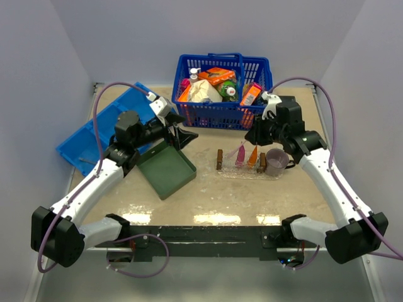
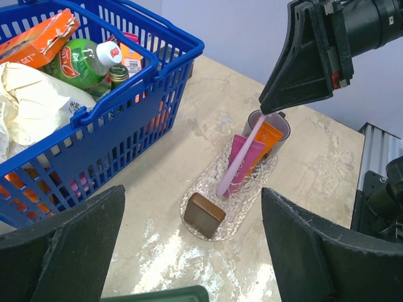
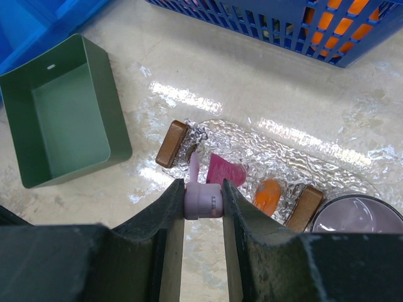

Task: Prepare toiletry sets of a toothbrush and toothpaste on the tray

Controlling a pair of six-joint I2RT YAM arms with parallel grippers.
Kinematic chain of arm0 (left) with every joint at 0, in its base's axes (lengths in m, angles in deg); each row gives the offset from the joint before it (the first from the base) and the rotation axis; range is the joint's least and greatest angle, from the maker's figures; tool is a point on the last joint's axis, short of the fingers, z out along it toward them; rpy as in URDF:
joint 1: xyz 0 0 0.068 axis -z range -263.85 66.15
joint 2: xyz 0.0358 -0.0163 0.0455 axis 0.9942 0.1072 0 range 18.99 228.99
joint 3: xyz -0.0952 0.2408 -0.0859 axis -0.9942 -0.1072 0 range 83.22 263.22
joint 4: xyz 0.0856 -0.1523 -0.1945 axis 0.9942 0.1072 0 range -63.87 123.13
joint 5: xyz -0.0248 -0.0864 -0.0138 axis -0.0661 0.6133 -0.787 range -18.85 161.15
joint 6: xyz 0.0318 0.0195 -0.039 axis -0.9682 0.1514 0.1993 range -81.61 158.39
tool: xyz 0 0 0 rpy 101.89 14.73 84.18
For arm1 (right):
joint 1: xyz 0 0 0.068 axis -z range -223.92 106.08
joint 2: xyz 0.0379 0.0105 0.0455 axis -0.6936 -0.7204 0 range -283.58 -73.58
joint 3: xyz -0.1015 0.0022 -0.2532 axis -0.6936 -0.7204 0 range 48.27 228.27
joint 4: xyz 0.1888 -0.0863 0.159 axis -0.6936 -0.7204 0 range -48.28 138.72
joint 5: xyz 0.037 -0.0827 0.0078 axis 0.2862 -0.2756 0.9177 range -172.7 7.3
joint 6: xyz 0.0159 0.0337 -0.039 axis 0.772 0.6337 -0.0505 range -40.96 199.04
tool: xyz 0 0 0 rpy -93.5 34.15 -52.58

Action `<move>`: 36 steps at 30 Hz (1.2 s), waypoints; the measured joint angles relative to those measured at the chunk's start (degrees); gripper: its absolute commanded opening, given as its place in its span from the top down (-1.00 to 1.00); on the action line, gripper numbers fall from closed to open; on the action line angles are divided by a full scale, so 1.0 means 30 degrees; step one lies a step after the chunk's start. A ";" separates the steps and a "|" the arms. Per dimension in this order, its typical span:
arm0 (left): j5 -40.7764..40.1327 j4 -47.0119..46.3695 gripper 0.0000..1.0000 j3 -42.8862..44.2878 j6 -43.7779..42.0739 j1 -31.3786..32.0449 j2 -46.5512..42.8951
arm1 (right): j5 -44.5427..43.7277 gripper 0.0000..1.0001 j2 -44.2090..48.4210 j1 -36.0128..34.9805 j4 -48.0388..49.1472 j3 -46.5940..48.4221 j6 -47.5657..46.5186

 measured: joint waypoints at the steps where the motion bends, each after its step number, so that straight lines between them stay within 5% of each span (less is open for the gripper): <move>1: -0.0007 0.0000 -0.86 0.0000 0.0000 0.0000 0.0000 | 0.0000 0.75 -0.0036 0.0000 0.0058 -0.0044 0.0015; 36: -0.0189 0.0015 -0.86 0.0000 -0.0022 0.0000 0.0000 | -0.1049 0.74 -0.0962 -0.1311 0.2164 -0.1734 0.0911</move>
